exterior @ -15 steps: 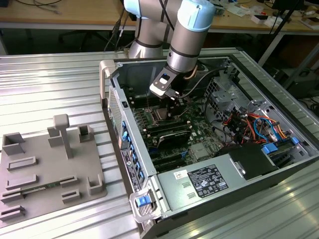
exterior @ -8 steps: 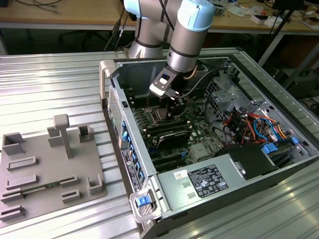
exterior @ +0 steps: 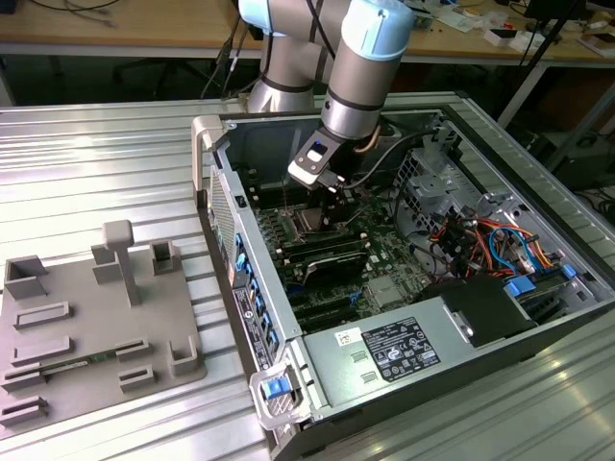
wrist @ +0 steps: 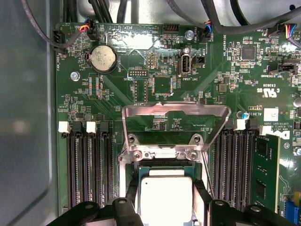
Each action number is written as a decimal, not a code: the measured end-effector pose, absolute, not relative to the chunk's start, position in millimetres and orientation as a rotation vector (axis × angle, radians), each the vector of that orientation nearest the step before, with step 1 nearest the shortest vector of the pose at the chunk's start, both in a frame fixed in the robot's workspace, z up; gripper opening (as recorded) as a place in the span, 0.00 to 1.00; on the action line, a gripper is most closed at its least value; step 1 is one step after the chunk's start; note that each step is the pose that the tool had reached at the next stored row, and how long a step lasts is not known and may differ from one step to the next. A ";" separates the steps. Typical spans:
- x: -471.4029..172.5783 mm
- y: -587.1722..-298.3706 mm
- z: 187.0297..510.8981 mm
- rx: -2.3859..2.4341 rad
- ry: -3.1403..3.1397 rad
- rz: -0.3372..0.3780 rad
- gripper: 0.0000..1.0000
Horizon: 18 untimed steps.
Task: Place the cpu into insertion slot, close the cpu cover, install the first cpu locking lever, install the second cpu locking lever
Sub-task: 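Place the cpu into insertion slot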
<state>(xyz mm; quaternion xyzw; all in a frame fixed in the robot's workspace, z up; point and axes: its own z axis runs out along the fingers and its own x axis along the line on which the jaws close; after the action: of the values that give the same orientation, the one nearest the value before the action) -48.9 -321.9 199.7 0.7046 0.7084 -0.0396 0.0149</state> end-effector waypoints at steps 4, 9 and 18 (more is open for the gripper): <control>-48.9 -321.9 198.4 2.194 2.203 -0.125 0.54; -48.6 -321.6 197.7 2.196 2.201 -0.124 0.54; -48.4 -321.6 197.7 2.196 2.201 -0.124 0.55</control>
<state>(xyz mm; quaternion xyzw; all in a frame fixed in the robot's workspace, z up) -48.4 -321.6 197.7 0.7055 0.7074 -0.0397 0.0150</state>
